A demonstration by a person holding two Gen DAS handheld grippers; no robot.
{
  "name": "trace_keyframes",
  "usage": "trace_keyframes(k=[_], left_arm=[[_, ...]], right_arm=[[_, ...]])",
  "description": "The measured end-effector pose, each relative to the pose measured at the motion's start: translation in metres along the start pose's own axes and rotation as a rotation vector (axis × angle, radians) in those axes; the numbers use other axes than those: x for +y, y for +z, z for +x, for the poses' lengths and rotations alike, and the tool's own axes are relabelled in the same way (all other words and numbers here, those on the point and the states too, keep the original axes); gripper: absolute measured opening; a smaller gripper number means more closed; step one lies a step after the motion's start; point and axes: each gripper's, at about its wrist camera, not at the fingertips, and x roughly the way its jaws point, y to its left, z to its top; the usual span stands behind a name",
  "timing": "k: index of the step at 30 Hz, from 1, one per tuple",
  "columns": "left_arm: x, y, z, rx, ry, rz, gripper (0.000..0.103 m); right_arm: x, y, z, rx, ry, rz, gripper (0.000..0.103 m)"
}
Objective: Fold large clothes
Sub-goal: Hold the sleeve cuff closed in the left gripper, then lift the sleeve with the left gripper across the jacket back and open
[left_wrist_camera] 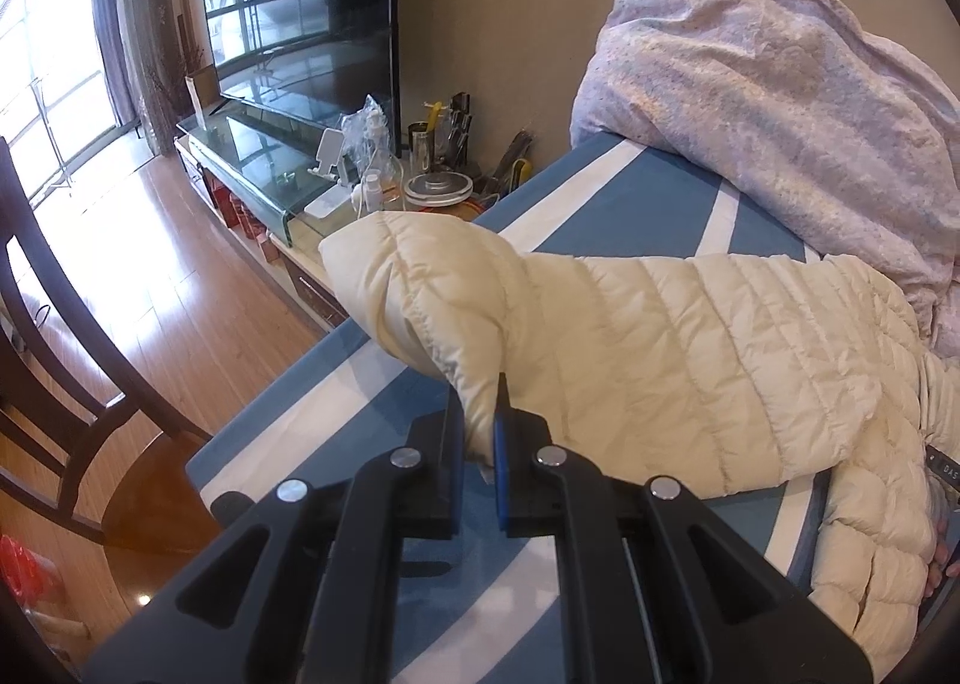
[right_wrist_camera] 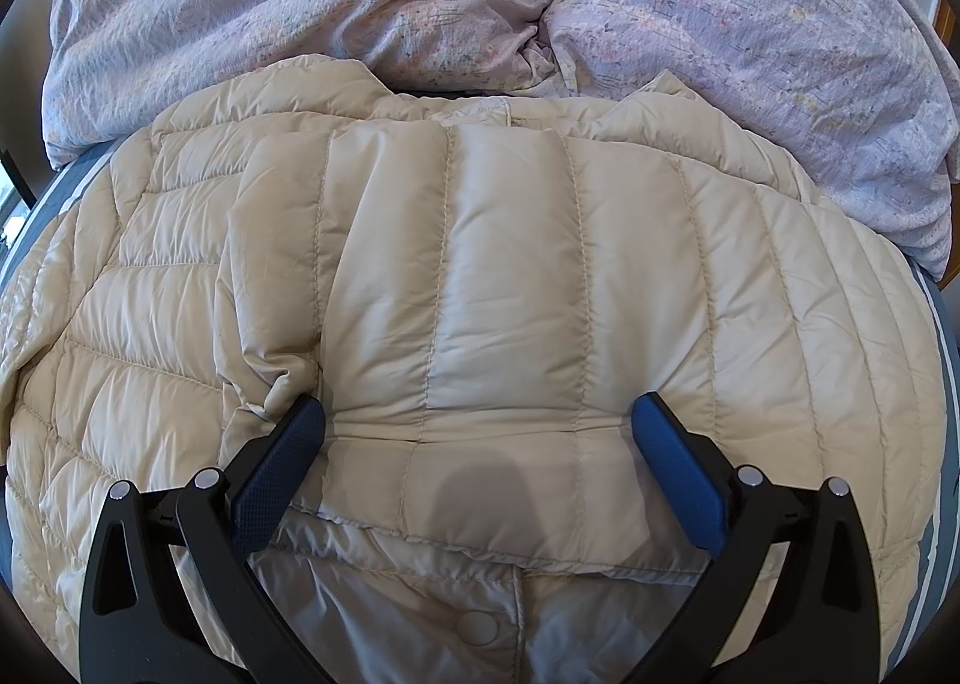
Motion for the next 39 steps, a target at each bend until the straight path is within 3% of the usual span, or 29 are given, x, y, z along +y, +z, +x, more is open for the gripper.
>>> trace_keyframes(k=[20, 39], left_arm=[[-0.082, 0.019, -0.032, -0.064, -0.085, 0.122, 0.008], [-0.257, 0.005, -0.069, -0.044, -0.37, 0.333, 0.008]], right_arm=[[0.006, 0.003, -0.005, 0.019, -0.023, -0.014, 0.102], [-0.024, -0.005, -0.052, -0.004, 0.043, 0.015, 0.102]])
